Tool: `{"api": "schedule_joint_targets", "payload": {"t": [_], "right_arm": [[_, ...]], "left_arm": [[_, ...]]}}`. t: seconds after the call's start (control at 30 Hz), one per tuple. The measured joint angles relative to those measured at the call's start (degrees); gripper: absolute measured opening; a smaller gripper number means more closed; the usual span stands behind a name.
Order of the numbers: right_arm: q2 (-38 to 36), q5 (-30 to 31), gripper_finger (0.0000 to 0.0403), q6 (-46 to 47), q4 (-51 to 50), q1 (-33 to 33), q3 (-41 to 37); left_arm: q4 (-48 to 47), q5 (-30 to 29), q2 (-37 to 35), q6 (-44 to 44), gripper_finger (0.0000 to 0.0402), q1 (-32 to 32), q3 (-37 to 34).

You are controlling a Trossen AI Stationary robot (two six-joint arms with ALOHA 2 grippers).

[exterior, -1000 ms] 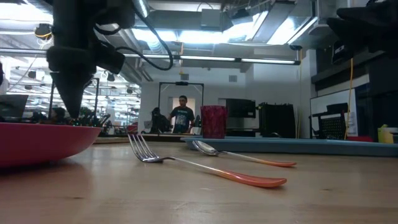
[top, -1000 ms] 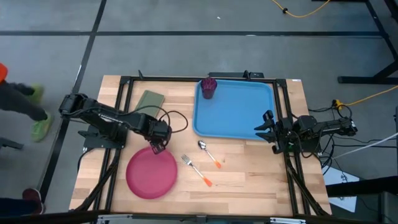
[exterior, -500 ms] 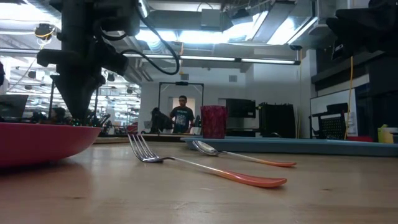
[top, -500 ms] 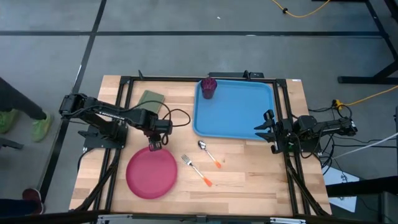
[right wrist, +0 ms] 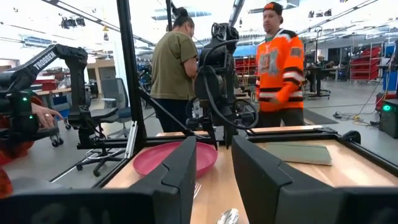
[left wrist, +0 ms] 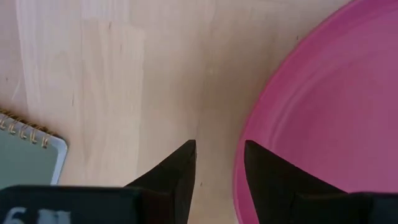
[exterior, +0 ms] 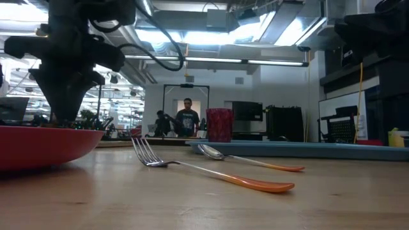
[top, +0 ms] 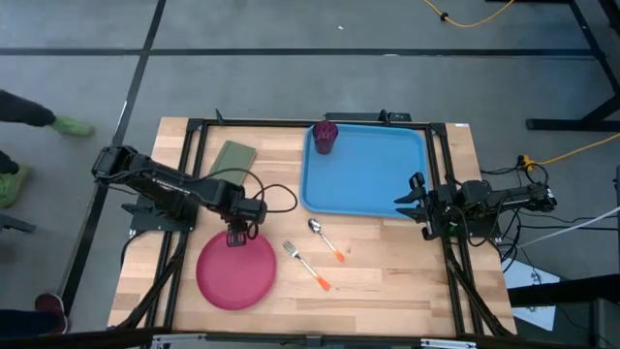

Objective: Pick and place plate/cup/fork/spoon on tray
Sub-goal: Put the pink plate on the blue tray to the bottom right of the red cup

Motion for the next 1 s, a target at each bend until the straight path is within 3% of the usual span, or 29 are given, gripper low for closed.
{"api": "schedule_joint_targets", "payload": {"t": [0.27, 0.5, 0.73, 1.0], "right_arm": [[0.0, 0.0, 0.0108, 0.4, 0.0, 0.0, 0.0], [0.0, 0.0, 0.0108, 1.4, 0.0, 0.0, 0.0], [0.0, 0.0, 0.0108, 1.4, -0.1, 0.0, 0.0], [0.0, 0.0, 0.0108, 1.3, -0.2, 0.0, 0.0]], "left_arm": [[2.6, 0.2, 0.0, -0.1, 0.0128, -2.2, -0.3], [7.9, 0.7, 0.8, -0.1, 0.0128, -2.3, -4.3], [12.4, 5.0, 0.8, -0.6, 0.0128, -2.3, -8.3], [20.5, 3.7, 0.7, -2.2, 0.0128, -2.3, -13.0]]}}
